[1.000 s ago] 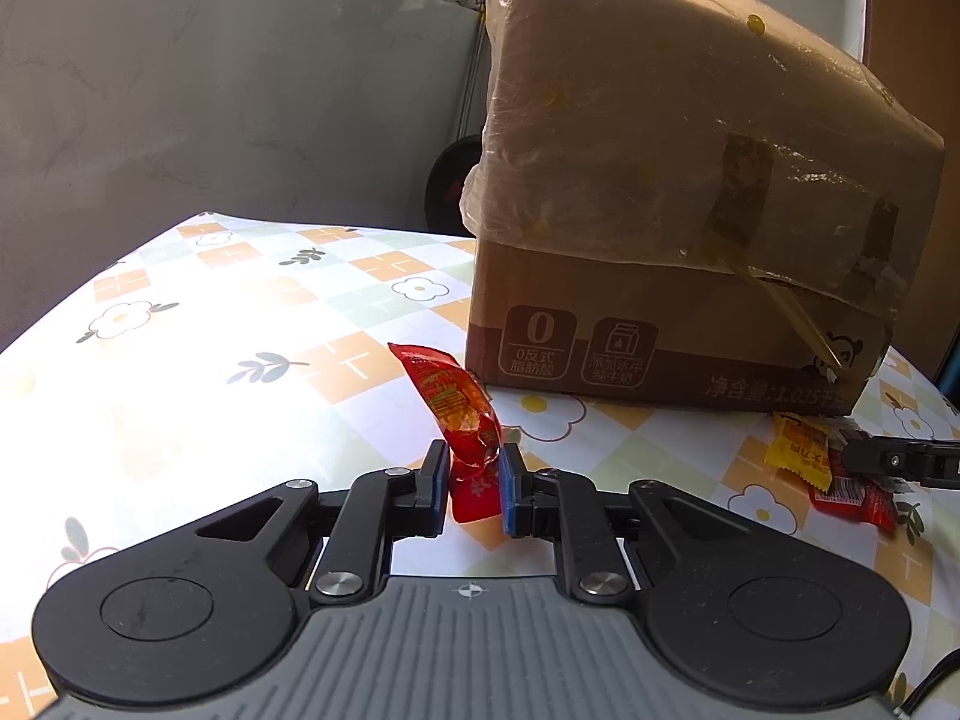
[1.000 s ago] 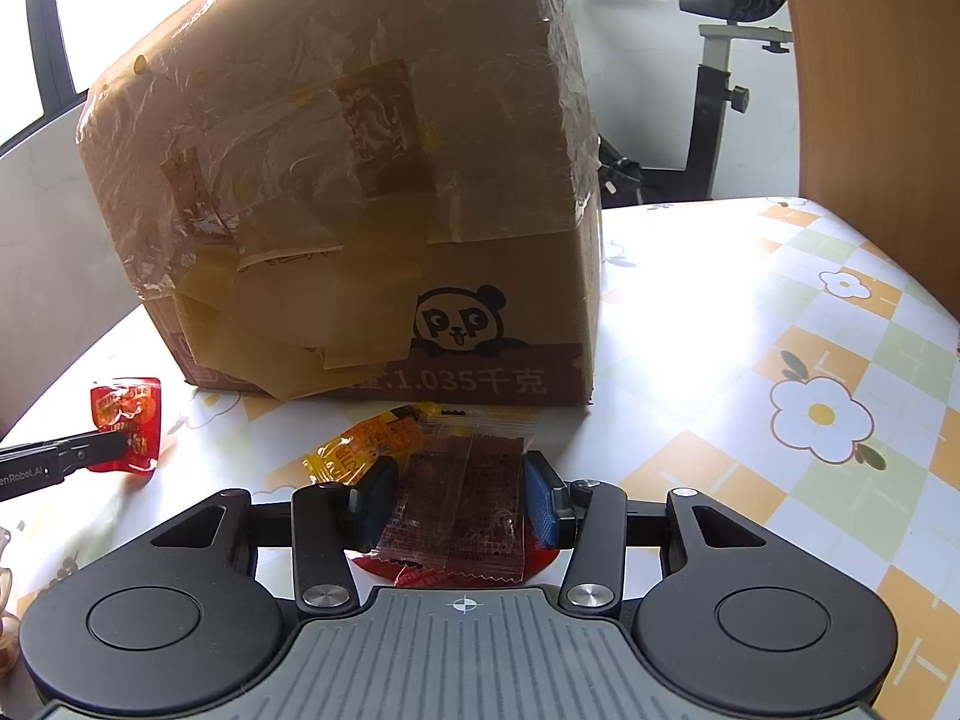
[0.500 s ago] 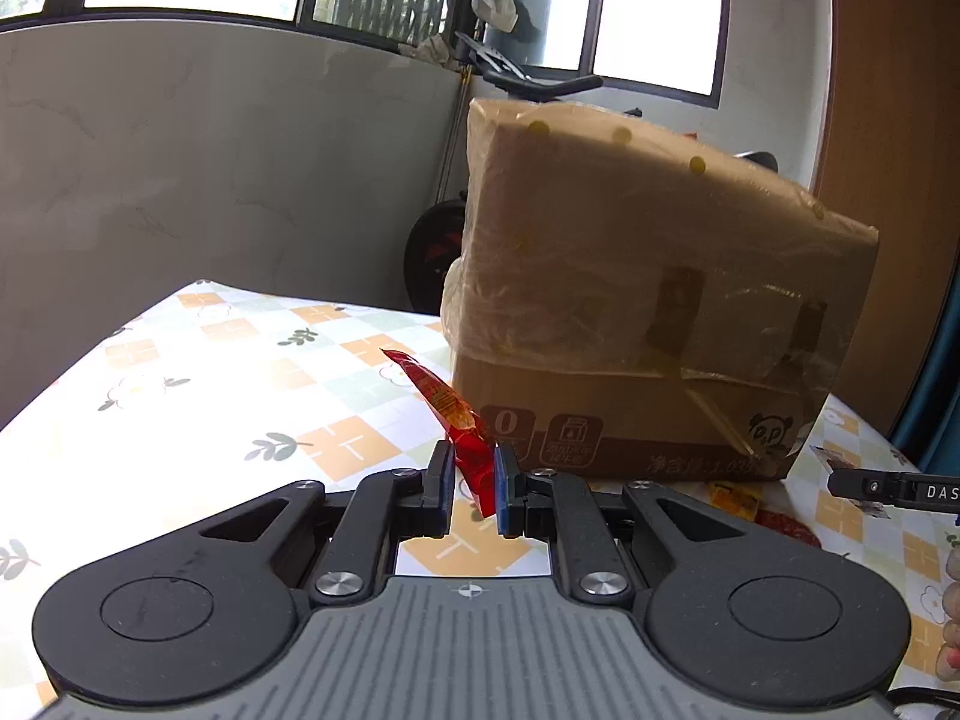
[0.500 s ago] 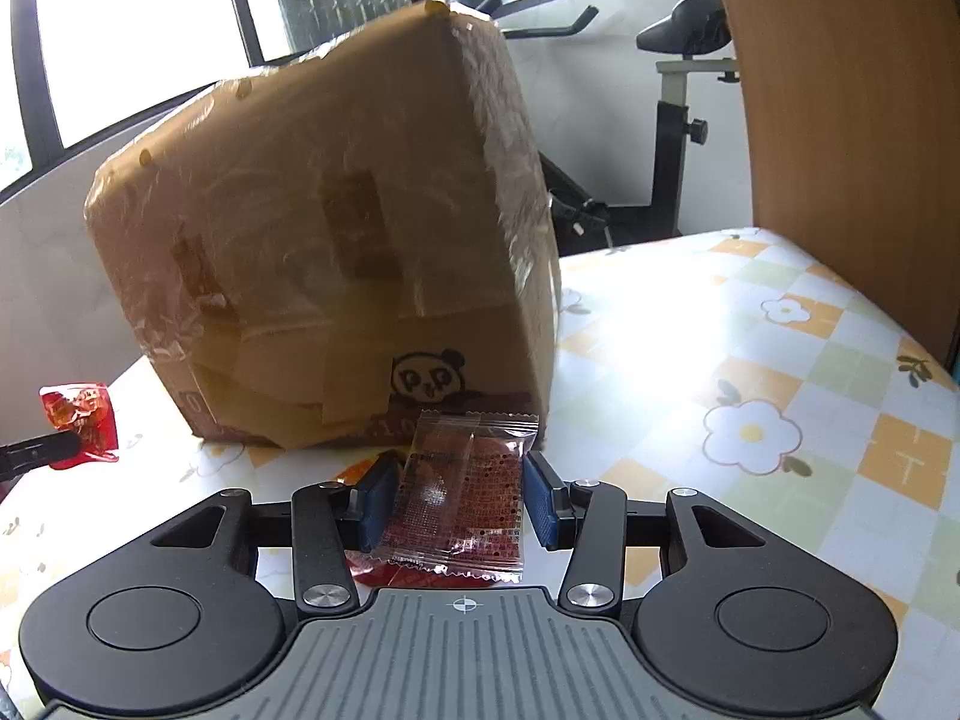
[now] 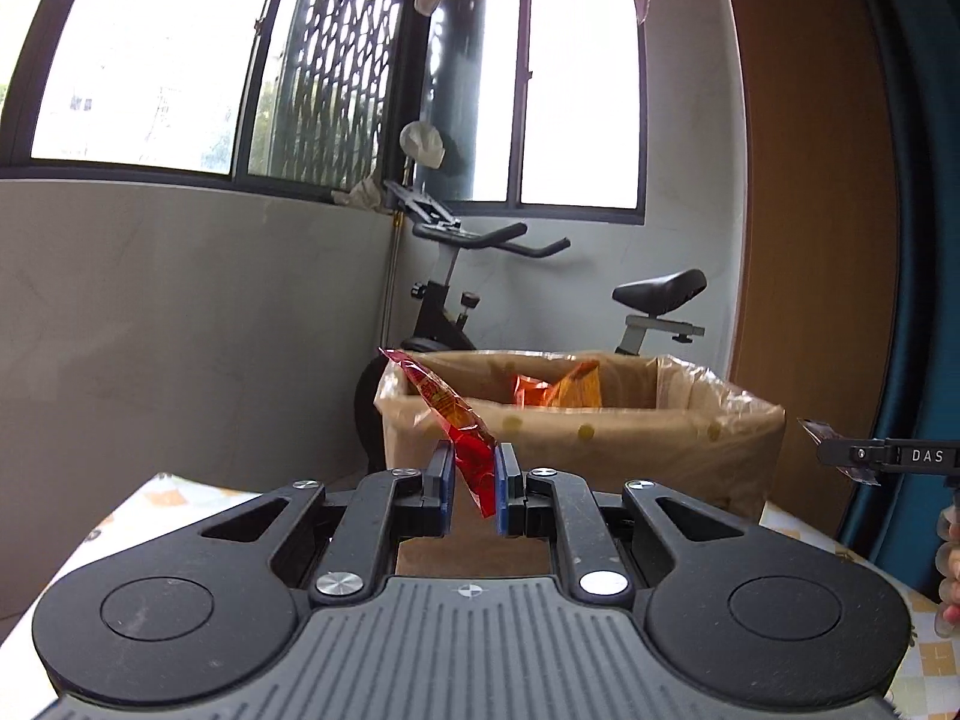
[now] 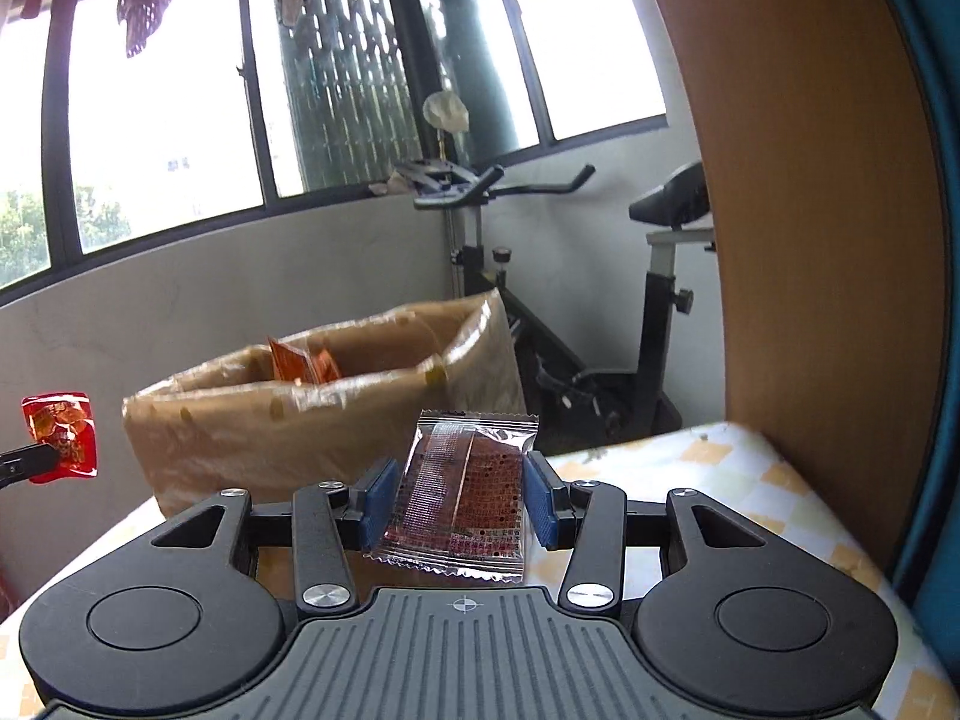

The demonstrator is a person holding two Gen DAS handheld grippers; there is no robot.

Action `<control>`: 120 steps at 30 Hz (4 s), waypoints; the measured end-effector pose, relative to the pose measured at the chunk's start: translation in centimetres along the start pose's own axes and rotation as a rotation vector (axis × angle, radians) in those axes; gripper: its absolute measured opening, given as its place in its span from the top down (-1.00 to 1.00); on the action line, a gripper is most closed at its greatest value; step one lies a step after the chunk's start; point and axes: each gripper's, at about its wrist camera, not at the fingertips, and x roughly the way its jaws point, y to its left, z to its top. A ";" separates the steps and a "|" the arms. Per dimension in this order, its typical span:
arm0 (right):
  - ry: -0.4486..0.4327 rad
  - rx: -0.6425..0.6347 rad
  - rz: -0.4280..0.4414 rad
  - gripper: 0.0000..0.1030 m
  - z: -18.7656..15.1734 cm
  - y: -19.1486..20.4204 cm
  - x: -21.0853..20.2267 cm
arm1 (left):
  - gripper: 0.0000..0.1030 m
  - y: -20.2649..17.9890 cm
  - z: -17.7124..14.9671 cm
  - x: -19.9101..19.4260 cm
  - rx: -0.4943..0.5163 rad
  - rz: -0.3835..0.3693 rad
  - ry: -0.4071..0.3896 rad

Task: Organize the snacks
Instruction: 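Carry both held packets over the box and open both tools to drop them, then lower the left tool to the yellow candy while the right tool grasps the red packet, then close the left tool on the yellow candy while the right tool holds the red packet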

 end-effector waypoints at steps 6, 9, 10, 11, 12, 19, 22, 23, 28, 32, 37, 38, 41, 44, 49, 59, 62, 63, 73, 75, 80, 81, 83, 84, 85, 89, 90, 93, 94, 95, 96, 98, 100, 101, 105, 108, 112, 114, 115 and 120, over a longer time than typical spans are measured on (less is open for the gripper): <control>-0.053 -0.060 0.048 0.18 5.0 1.7 3.0 | 0.72 -1.9 3.4 3.4 0.052 -0.032 -0.047; -0.025 -0.112 0.056 0.18 6.3 3.0 6.0 | 0.72 -3.1 4.4 5.7 0.067 -0.038 -0.014; -0.011 -0.122 0.057 0.18 6.6 3.4 6.9 | 0.72 -3.2 4.5 6.7 0.065 -0.038 0.007; 0.004 -0.127 0.058 0.18 6.8 3.8 7.9 | 0.72 -3.2 4.5 7.5 0.058 -0.039 0.028; 0.019 -0.129 0.058 0.18 6.9 4.0 8.7 | 0.72 -3.1 4.5 8.3 0.050 -0.036 0.046; 0.142 -0.101 0.022 0.14 5.6 5.1 12.8 | 0.69 -2.8 3.6 11.7 0.031 -0.043 0.181; 0.147 -0.110 0.017 0.12 5.0 5.2 12.6 | 0.26 -2.3 3.2 11.2 0.047 -0.042 0.185; 0.142 -0.116 0.022 0.12 4.8 5.2 12.4 | 0.08 -2.2 3.0 10.8 0.051 -0.035 0.176; 0.109 -0.098 0.050 0.11 4.4 4.7 10.3 | -0.12 -0.9 2.4 9.4 -0.010 -0.050 0.151; 0.074 -0.067 0.056 0.11 3.9 3.5 8.1 | -0.12 -0.8 2.4 8.1 0.002 -0.049 0.124; 0.044 -0.051 0.035 0.10 2.7 2.1 5.1 | -0.12 -0.7 1.9 6.3 0.000 -0.040 0.122; 0.041 -0.054 0.032 0.10 2.4 1.8 4.4 | -0.12 -0.7 1.7 6.0 -0.003 -0.041 0.123; 0.049 -0.068 0.027 0.10 1.4 1.0 3.0 | -0.12 -0.5 0.6 5.0 -0.012 -0.046 0.132; 0.084 -0.073 0.021 0.10 -0.1 0.3 2.5 | -0.12 -0.3 -1.0 4.4 -0.035 -0.055 0.152; 0.203 -0.093 0.016 0.02 -4.4 -0.1 3.4 | -0.12 -0.1 -4.9 4.4 -0.090 -0.055 0.236; 0.469 -0.243 0.130 -0.30 -13.0 3.3 7.7 | -0.12 0.1 -8.7 5.9 -0.110 -0.061 0.333; 0.495 -0.310 0.153 -0.46 -14.1 4.3 8.6 | -0.12 0.0 -9.3 6.2 -0.105 -0.073 0.343; 0.503 -0.338 0.160 -0.49 -14.4 4.6 8.9 | -0.12 0.0 -9.6 6.3 -0.103 -0.077 0.346; 0.533 -0.333 0.196 -0.29 -14.8 4.5 10.7 | -0.11 -1.2 -10.7 7.3 -0.081 -0.095 0.374; 0.538 -0.322 0.205 -0.14 -14.5 4.0 10.2 | -0.12 -1.4 -10.8 7.5 -0.080 -0.108 0.380; 0.537 -0.280 0.205 -0.03 -14.1 2.4 8.5 | -0.12 -2.4 -11.1 8.2 -0.073 -0.145 0.391; 0.532 -0.279 0.191 -0.02 -14.1 2.0 8.2 | -0.12 -2.8 -11.3 8.5 -0.067 -0.153 0.396; 0.517 -0.271 0.152 -0.02 -14.1 1.1 7.7 | -0.12 -3.6 -11.6 9.0 -0.053 -0.170 0.409; 0.506 -0.258 0.130 -0.02 -14.1 0.6 7.6 | -0.12 -4.1 -11.7 9.3 -0.044 -0.179 0.417; 0.496 -0.242 0.106 -0.02 -14.0 0.1 7.5 | -0.12 -4.7 -11.9 9.6 -0.033 -0.190 0.426; 0.453 -0.185 0.036 -0.02 -14.1 -1.3 7.4 | -0.13 -6.7 -12.8 11.0 0.011 -0.228 0.467; 0.448 -0.189 0.028 -0.02 -14.1 -1.3 7.4 | -0.13 -7.2 -13.0 11.3 0.020 -0.236 0.475; 0.441 -0.200 0.023 -0.02 -14.2 -1.5 7.1 | -0.14 -8.5 -13.3 12.3 0.051 -0.259 0.490; 0.439 -0.198 0.024 -0.02 -14.2 -1.6 7.1 | -0.15 -8.9 -13.4 12.6 0.063 -0.266 0.494; 0.437 -0.194 0.026 -0.02 -14.2 -1.6 7.2 | -0.16 -9.3 -13.5 12.9 0.073 -0.271 0.498; 0.437 -0.190 0.028 -0.02 -14.3 -1.6 7.3 | -0.16 -9.7 -13.6 13.2 0.082 -0.277 0.501; 0.435 -0.184 0.030 -0.02 -14.3 -1.6 7.1 | -0.20 -10.3 -13.8 13.9 0.099 -0.291 0.510; 0.434 -0.184 0.031 -0.02 -14.3 -1.5 7.1 | -0.20 -11.0 -14.2 14.5 0.120 -0.299 0.524; 0.434 -0.183 0.031 -0.02 -14.3 -1.5 7.1 | -0.20 -11.3 -14.4 14.8 0.132 -0.300 0.531; 0.434 -0.182 0.031 -0.03 -14.3 -1.5 7.1 | -0.20 -12.5 -15.2 15.4 0.199 -0.254 0.553; 0.434 -0.181 0.031 -0.03 -14.3 -1.5 7.1 | -0.02 -12.4 -15.4 15.0 0.193 -0.255 0.536; 0.433 -0.180 0.032 -0.03 -14.3 -1.5 7.1 | 0.05 -11.8 -15.7 13.7 0.208 -0.213 0.531; 0.434 -0.181 0.031 -0.03 -14.3 -1.5 7.1 | 0.06 -11.0 -15.7 13.1 0.177 -0.198 0.546; 0.434 -0.182 0.031 -0.03 -14.3 -1.5 7.1 | 0.06 -10.5 -15.7 12.8 0.160 -0.187 0.552; 0.434 -0.186 0.028 -0.03 -14.3 -1.4 7.1 | 0.06 -8.1 -16.2 10.8 0.095 -0.136 0.553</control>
